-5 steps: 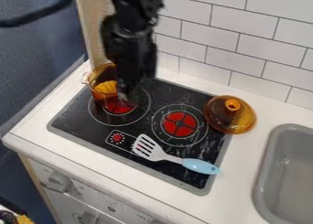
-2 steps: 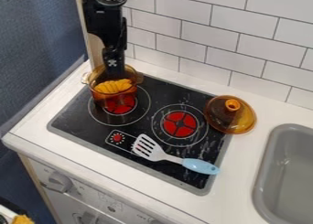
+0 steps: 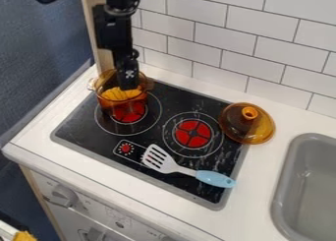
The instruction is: Take the yellow object out of the pot and put it on the left burner
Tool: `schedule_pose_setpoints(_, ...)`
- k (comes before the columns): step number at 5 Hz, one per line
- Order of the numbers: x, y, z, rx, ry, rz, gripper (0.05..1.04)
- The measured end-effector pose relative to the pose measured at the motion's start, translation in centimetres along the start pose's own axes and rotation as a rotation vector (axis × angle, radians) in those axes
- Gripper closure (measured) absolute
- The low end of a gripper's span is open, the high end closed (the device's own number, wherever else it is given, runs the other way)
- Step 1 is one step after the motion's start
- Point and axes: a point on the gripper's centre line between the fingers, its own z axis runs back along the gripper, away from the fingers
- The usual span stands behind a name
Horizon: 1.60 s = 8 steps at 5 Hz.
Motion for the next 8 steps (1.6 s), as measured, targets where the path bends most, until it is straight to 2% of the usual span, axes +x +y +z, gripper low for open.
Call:
schedule_pose_setpoints(1, 0.1, -0.6, -1.0, 0.021, -0.012, 0.022, 0.083)
schedule_pose_setpoints(3, 0.0, -1.3, -1.9, 0.024, -0.023, 0.027, 0.083)
schedule_pose_setpoints(4, 0.0, -1.5, -2.1, 0.010, -0.025, 0.029, 0.110)
schedule_pose_setpoints(5, 0.2, -1.6, -2.9, 0.010, -0.048, 0.024, 0.140)
schedule_pose_setpoints(6, 0.4, -1.5, -3.4, 0.020, -0.061, 0.020, 0.086)
schedule_pose_setpoints(7, 0.4, -1.5, -3.8, 0.019, -0.069, 0.014, 0.085)
schedule_pose_setpoints(8, 0.2, -1.2, -4.3, 0.026, -0.088, -0.004, 0.129)
